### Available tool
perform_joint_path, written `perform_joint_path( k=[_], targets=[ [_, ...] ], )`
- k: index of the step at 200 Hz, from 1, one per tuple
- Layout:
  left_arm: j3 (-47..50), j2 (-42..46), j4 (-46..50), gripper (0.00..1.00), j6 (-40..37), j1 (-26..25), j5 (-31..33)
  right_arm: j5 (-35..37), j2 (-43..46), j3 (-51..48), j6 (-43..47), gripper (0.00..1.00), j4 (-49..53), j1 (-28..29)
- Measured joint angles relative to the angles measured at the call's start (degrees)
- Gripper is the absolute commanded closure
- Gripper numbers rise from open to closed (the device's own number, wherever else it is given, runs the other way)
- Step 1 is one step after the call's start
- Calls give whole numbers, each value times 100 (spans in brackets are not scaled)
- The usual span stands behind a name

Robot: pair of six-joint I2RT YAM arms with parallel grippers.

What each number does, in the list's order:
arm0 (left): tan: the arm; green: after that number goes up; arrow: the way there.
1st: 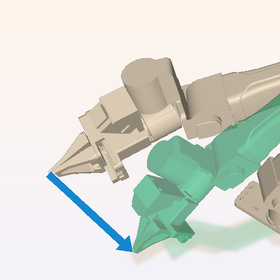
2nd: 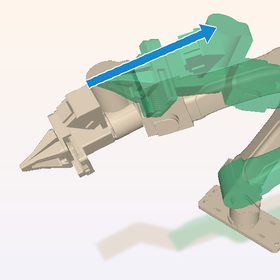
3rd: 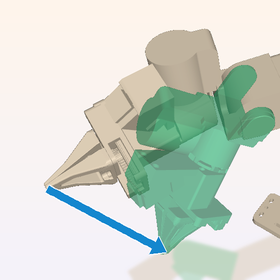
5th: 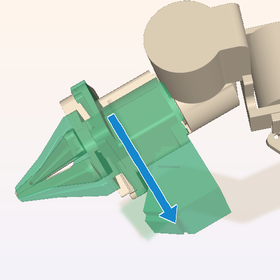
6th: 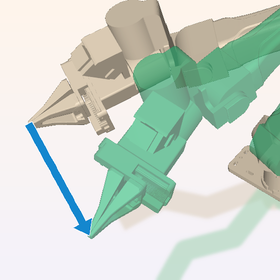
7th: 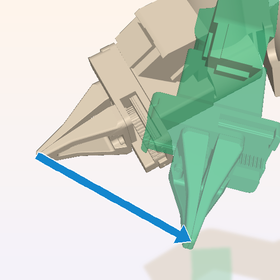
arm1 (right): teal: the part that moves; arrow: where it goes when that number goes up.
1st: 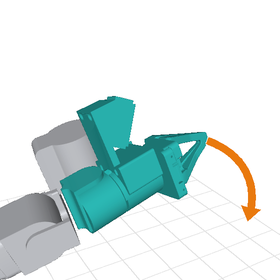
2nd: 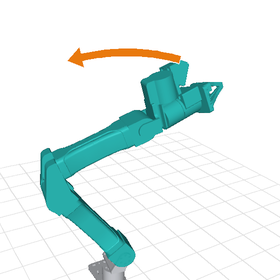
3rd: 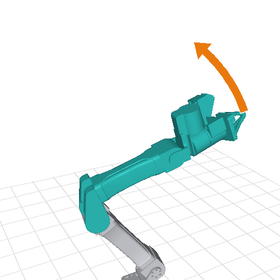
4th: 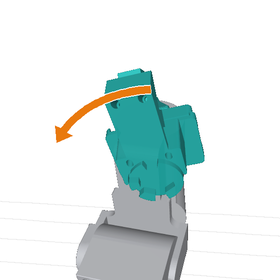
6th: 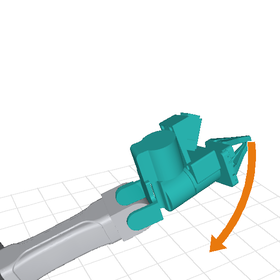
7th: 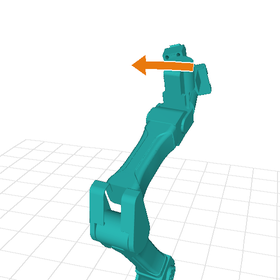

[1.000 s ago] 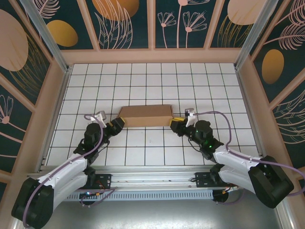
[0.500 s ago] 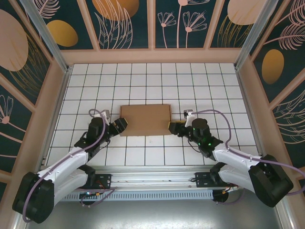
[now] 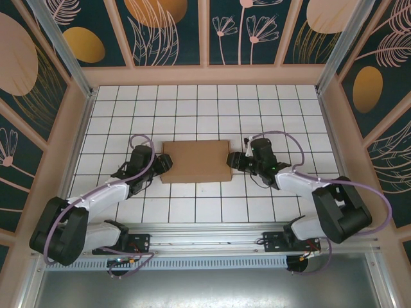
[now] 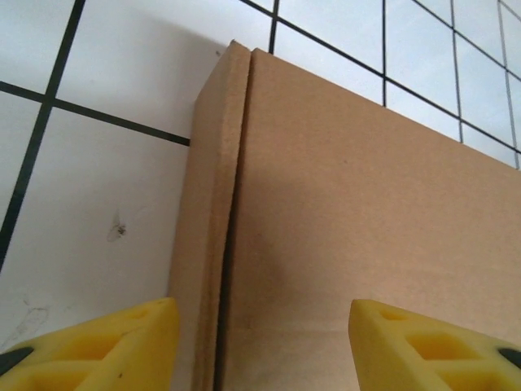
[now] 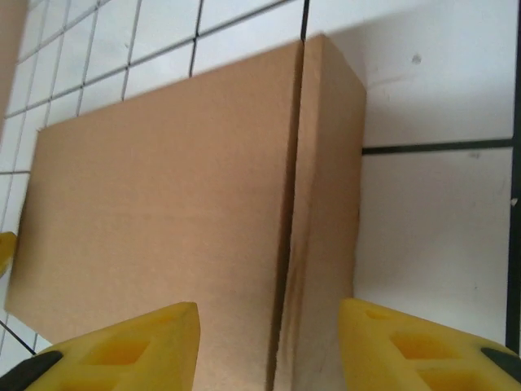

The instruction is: Fold the paper box

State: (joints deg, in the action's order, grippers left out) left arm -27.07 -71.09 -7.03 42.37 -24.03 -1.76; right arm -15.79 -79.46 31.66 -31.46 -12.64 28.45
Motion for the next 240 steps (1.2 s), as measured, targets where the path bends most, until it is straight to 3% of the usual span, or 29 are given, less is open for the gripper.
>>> perform_joint_path(
  k=[80, 123, 158, 179, 200, 227, 240],
  targets=[
    [-203, -761, -400, 63, 9, 11, -70, -118, -804, 374, -9, 71, -225, -153],
    [-964, -1622, -507, 62, 0, 13, -188, -81, -994, 562, 4, 73, -260, -540],
    [-1574, -2173, -494, 53, -57, 11, -203, -109, -1370, 933, 116, 71, -289, -848],
    [-1722, -2251, -492, 49, -83, 11, -203, -146, -1469, 1019, 162, 65, -321, -938],
    [-1751, -2247, -490, 35, -107, 4, -201, -140, -1469, 1021, 245, 54, -295, -966],
    [-1751, -2052, -339, 15, -238, -9, 55, -55, -1325, 1019, 374, 32, -66, -977],
    [-1751, -1799, -245, 6, -404, -11, 282, 2, -1095, 1019, 431, 14, 59, -986]
  ],
)
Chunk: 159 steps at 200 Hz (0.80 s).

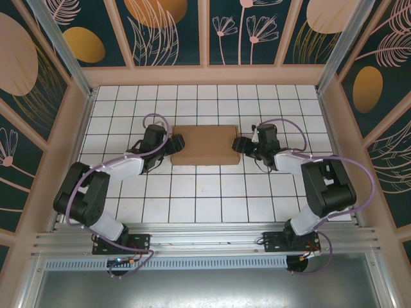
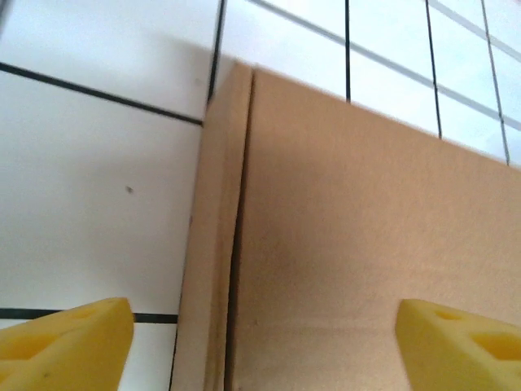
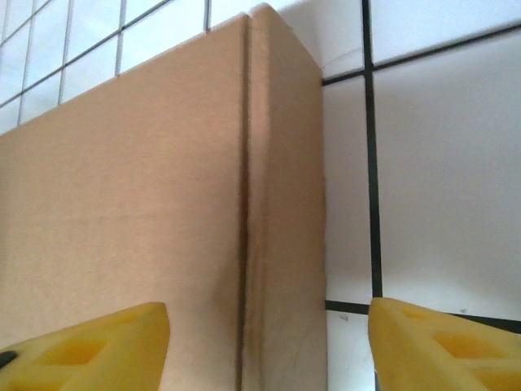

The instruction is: Fold the paper box

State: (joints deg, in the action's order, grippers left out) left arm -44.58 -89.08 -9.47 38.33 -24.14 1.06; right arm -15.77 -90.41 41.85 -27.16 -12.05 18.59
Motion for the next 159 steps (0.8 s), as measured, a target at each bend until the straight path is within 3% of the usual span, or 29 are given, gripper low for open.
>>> perform_joint_path(
  k=[3, 7, 43, 65, 90, 109, 124, 159],
  targets=[
    [-2, 66, 26, 4, -46, 0, 59, -2, 66, 0, 7, 4, 11, -2],
    [-17, 149, 79, 2, -98, 0, 120, 35, 179, 0, 33, 1, 48, -11],
    [-295, 1209, 415, 1, -809, 2, 570, 688, 1602, 0, 271, 1, 289, 15],
    [151, 2553, -223, 1, -1486, 0, 702, 1517, 2616, -72, 710, 1, 68, 149],
    [769, 3508, -1401, 1, -2236, -9, 1633, 2334, 3521, -713, 1495, 1, -1128, 208],
    [1198, 3338, -2282, 1, -3274, 13, 2262, 2319, 3766, -1952, 2608, 1, -3012, 96],
    [1384, 2754, -2601, 1, -3941, 155, 2380, 2144, 3630, -2771, 3143, 1, -3842, -94],
    [1873, 1725, -3123, 1, -4192, 820, 2391, 2398, 2236, -3571, 3541, 1, -5449, -608]
  ],
)
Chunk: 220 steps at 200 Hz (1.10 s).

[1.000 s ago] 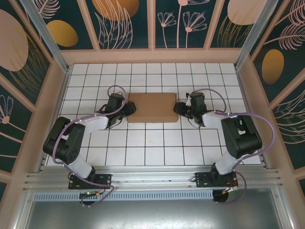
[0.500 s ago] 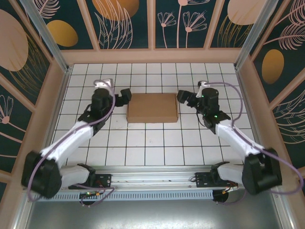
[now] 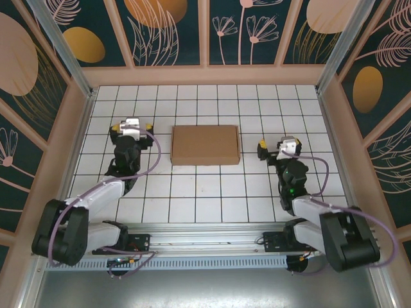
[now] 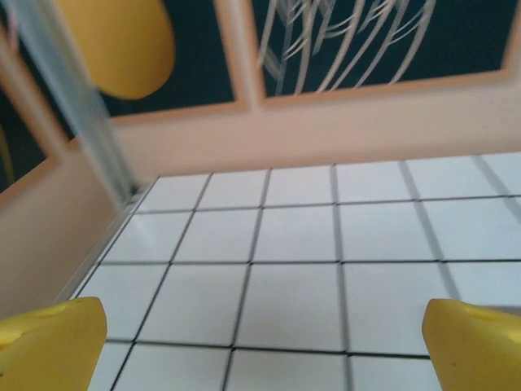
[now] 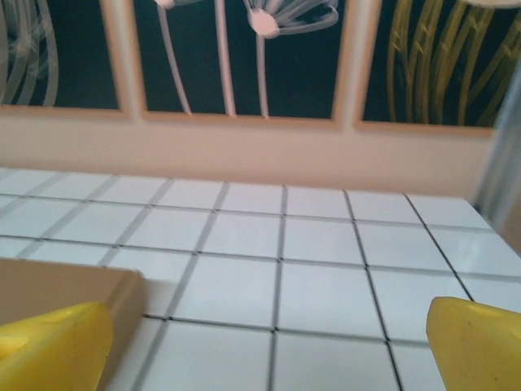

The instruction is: Fold the paper box

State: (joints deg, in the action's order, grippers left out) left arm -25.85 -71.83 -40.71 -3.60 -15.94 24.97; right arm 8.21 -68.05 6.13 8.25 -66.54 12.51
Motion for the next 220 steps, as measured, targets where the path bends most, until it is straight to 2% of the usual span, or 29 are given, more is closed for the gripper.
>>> perform_joint_path(
  k=[11, 27, 58, 95, 112, 125, 144, 159, 178, 199, 220],
  targets=[
    [234, -225, -273, 1, 20, 127, 90, 199, -507, -105, 48, 1, -531, -109],
    [361, -651, -540, 1, 101, 321, 107, 369, -835, -109, 70, 1, -734, -210],
    [693, -1279, -1447, 1, 369, 817, 50, 372, -822, 358, -170, 1, -520, -678],
    [1268, -1425, -2570, 1, 765, 1449, -560, 160, -745, 750, -780, 1, 24, -1353],
    [1314, -1491, -2706, 1, 774, 1478, -981, 83, -813, 675, -1014, 1, 96, -1519],
    [1316, -1502, -2830, 1, 769, 1478, -1263, -111, -1012, 387, -1193, 1, -317, -1707],
    [1316, -1502, -3008, 1, 734, 1478, -1556, -581, -1786, -177, -1287, 1, -1316, -1897],
    [1316, -1502, -3067, 1, 708, 1478, -1709, -1008, -2216, -354, -1231, 1, -1429, -1858],
    [1311, -1504, -3077, 1, 704, 1478, -1784, -1248, -2232, -184, -1134, 1, -1502, -1676],
    [1287, -1513, -3071, 1, 708, 1478, -1766, -1204, -2227, 407, -1117, 1, -1244, -1604],
    [1276, -1519, -3067, 1, 708, 1478, -1764, -1121, -2210, 577, -1119, 1, -1235, -1582]
  ],
)
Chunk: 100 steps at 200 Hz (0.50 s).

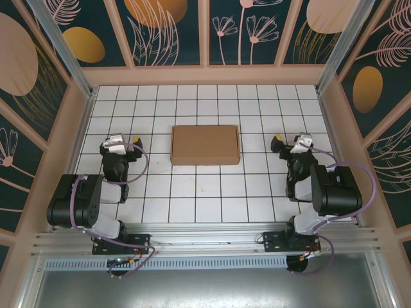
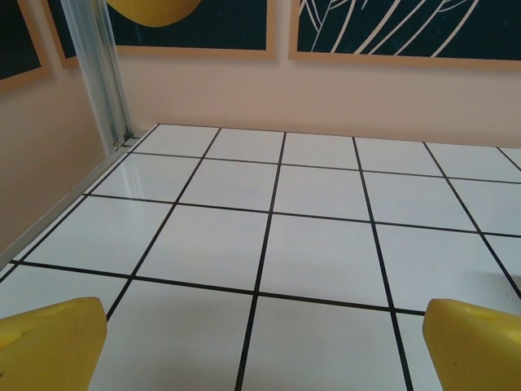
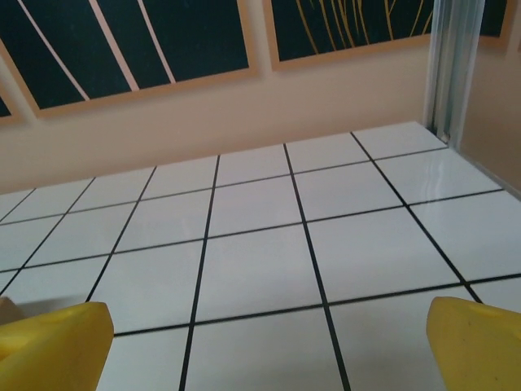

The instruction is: Fold the paper box

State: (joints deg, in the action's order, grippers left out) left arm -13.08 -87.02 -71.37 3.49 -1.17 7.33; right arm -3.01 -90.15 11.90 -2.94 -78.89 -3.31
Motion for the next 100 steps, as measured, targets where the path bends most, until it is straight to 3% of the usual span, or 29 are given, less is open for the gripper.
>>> perform_joint_path(
  k=[100],
  targets=[
    [-11, -4, 2, 1, 2, 7, -4, -649, 0, -17, 199, 1, 289, -46]
  ],
)
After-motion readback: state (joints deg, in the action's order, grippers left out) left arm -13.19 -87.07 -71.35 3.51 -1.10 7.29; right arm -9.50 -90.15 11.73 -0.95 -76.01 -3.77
